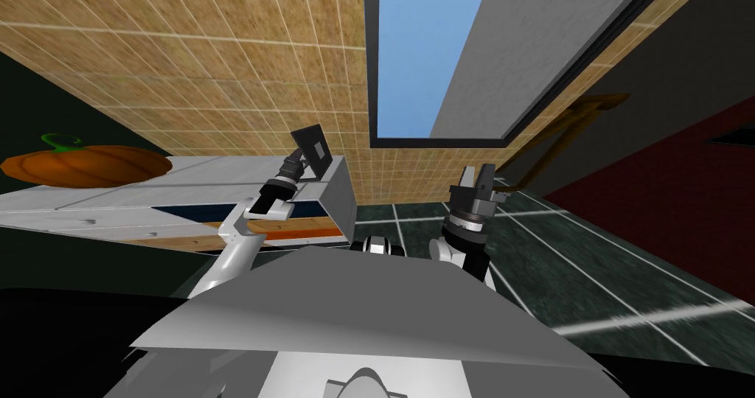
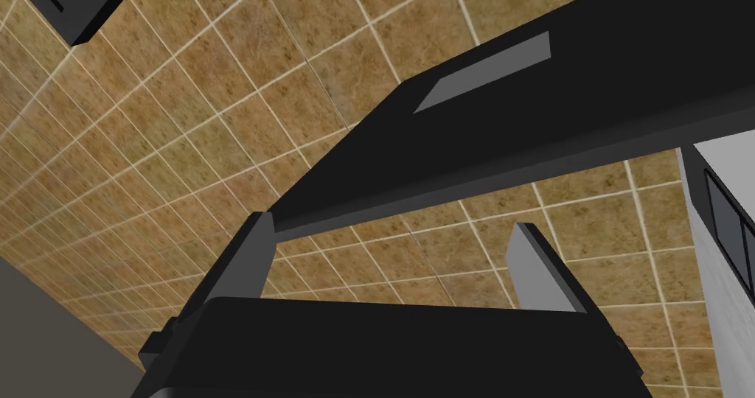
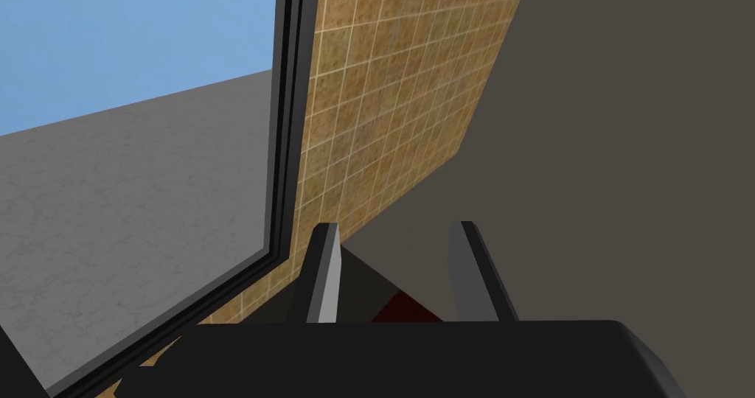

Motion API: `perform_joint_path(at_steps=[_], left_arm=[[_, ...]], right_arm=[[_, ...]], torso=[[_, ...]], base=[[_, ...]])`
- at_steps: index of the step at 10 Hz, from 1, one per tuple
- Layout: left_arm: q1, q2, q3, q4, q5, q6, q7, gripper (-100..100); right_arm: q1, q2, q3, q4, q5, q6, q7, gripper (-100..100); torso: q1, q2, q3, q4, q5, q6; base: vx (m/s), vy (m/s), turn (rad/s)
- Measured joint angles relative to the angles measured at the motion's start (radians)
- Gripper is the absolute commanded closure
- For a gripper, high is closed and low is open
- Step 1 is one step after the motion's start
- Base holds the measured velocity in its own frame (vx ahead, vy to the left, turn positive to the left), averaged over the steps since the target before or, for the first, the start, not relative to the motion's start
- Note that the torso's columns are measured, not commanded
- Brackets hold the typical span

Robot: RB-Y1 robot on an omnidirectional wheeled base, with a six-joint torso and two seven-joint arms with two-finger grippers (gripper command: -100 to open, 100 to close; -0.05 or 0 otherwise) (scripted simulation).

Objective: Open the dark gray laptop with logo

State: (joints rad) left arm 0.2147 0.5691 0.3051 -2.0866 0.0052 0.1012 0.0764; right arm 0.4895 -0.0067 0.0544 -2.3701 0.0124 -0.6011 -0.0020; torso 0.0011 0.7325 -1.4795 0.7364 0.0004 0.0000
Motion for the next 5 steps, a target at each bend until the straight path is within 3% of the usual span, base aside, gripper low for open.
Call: perform_joint_path(at_steps=[1, 3, 5], left_arm=[[0.000, 0.001, 0.001, -0.002, 0.001, 0.005, 0.001, 100], [-0.004, -0.010, -0.005, 0.012, -0.006, -0.016, -0.005, 100], [-0.029, -0.051, 0.008, 0.027, 0.035, -0.011, 0.035, 100]], right_arm=[[0.000, 0.000, 0.000, 0.000, 0.000, 0.000, 0.000, 0], [0.000, 0.000, 0.000, 0.000, 0.000, 0.000, 0.000, 0], [0.000, 0.000, 0.000, 0.000, 0.000, 0.000, 0.000, 0]], torso=[[-0.001, 0.005, 0.003, 0.001, 0.000, 0.000], [0.000, 0.007, 0.005, 0.002, 0.001, 0.001], [0.002, 0.002, 0.001, 0.000, 0.001, 0.000]], base=[[-0.052, -0.007, 0.020], [-0.022, 0.004, 0.039], [0.002, 0.038, 0.059]])
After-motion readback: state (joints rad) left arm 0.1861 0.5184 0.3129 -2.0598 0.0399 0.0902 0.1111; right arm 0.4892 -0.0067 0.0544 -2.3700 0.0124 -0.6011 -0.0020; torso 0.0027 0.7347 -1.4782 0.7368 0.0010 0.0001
